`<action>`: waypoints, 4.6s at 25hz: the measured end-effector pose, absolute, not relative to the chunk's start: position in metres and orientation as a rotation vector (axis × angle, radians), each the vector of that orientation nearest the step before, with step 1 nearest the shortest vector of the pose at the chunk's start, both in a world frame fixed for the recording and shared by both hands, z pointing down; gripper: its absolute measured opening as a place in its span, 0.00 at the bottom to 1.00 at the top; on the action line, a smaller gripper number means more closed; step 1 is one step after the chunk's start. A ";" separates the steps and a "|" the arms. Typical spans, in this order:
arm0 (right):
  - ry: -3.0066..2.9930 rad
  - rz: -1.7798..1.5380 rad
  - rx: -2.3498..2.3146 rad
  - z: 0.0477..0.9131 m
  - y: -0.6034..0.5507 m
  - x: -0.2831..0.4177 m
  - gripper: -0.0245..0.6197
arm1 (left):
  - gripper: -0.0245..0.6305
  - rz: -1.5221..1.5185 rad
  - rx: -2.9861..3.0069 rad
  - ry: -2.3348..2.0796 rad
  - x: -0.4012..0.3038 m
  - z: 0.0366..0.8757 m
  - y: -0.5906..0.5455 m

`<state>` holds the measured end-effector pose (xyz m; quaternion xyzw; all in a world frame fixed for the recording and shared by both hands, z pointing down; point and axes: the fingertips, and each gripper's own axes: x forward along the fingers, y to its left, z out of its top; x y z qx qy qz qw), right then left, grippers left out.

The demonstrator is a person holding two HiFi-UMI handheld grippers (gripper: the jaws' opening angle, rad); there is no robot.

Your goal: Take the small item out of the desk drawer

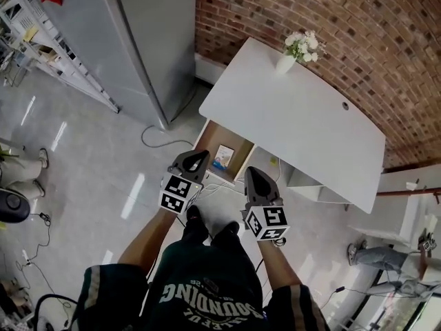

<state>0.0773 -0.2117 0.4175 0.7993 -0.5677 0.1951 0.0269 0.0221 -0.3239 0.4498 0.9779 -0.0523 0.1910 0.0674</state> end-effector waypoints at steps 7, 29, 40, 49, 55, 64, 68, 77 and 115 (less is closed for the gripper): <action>-1.698 0.643 2.490 0.434 -0.204 0.090 0.07 | 0.06 0.621 2.921 -0.117 0.041 0.470 -0.324; -1.711 0.739 2.429 0.497 -0.205 0.131 0.07 | 0.07 0.789 2.848 -0.124 0.087 0.546 -0.318; -1.695 0.812 2.420 0.540 -0.200 0.135 0.07 | 0.07 0.850 2.789 -0.123 0.095 0.599 -0.308; -1.684 0.884 2.389 0.583 -0.193 0.132 0.07 | 0.07 0.922 2.728 -0.120 0.093 0.653 -0.293; -1.661 0.936 2.394 0.608 -0.187 0.133 0.07 | 0.07 0.962 2.701 -0.146 0.094 0.681 -0.295; -1.651 0.966 2.365 0.634 -0.185 0.134 0.07 | 0.26 1.018 2.615 -0.183 0.105 0.726 -0.296; -1.639 0.969 2.369 0.642 -0.186 0.141 0.07 | 0.31 1.038 2.581 -0.225 0.109 0.745 -0.301; -1.606 0.986 2.373 0.664 -0.188 0.154 0.07 | 0.39 1.077 2.508 -0.296 0.127 0.779 -0.309; -1.464 1.222 2.327 0.739 -0.128 0.149 0.08 | 0.71 1.508 2.249 -0.453 0.166 0.950 -0.311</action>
